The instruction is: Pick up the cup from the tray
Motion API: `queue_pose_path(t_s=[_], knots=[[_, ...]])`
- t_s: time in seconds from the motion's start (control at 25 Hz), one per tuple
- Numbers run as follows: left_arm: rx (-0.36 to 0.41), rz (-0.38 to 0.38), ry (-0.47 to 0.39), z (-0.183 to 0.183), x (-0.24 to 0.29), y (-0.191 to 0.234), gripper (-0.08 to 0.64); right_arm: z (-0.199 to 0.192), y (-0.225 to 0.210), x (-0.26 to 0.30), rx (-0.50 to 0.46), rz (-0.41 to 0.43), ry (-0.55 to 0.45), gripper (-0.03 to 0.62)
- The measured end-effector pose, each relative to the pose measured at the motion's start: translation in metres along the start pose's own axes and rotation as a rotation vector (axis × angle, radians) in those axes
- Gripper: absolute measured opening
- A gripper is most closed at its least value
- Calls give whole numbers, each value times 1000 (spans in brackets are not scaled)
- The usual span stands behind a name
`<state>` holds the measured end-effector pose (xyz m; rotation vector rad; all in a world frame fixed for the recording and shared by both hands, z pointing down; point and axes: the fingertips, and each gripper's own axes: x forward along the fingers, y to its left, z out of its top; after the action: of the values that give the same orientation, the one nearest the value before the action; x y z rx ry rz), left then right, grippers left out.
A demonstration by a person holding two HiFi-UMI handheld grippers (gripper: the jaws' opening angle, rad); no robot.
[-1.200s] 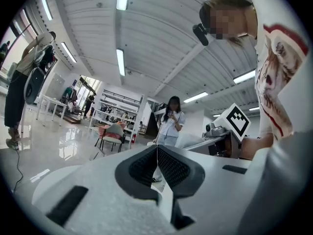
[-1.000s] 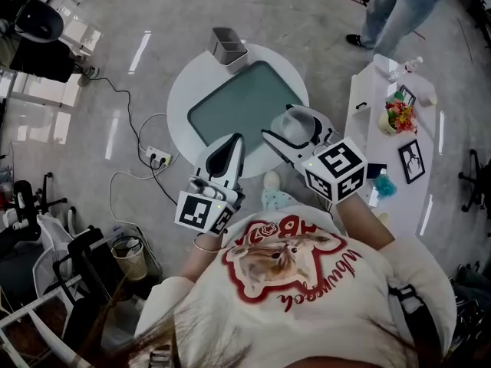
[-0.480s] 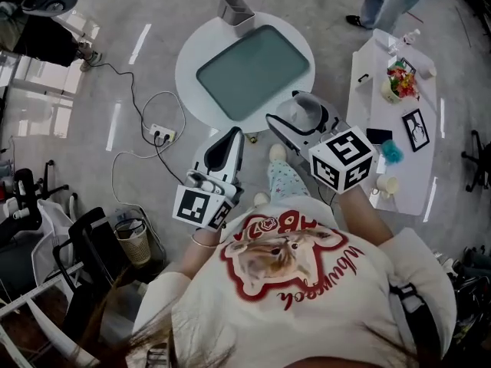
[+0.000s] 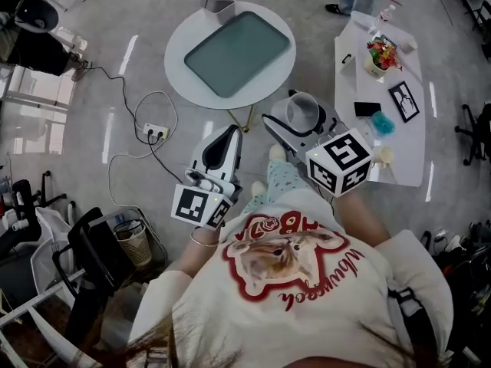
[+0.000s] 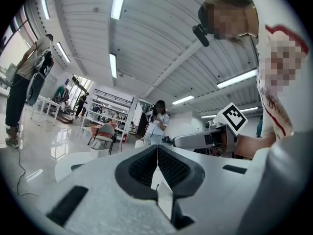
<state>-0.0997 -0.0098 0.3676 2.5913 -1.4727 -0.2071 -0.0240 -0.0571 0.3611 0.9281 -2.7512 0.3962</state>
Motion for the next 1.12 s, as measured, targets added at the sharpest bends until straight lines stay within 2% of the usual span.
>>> queue_pose_path(t_s=[0.2, 0.44, 0.84, 1.12], knots=[[10, 1, -1, -2, -12, -26, 15, -10, 13, -27, -63, -9, 9, 319], [43, 5, -6, -2, -20, -63, 15, -20, 29, -53, -63, 42, -6, 319], [18, 97, -50, -25, -34, -173, 15, -53, 37, -165, -124, 133, 21, 319], [16, 164, -72, -37, -49, -235, 15, -80, 39, -229, -121, 180, 43, 319]])
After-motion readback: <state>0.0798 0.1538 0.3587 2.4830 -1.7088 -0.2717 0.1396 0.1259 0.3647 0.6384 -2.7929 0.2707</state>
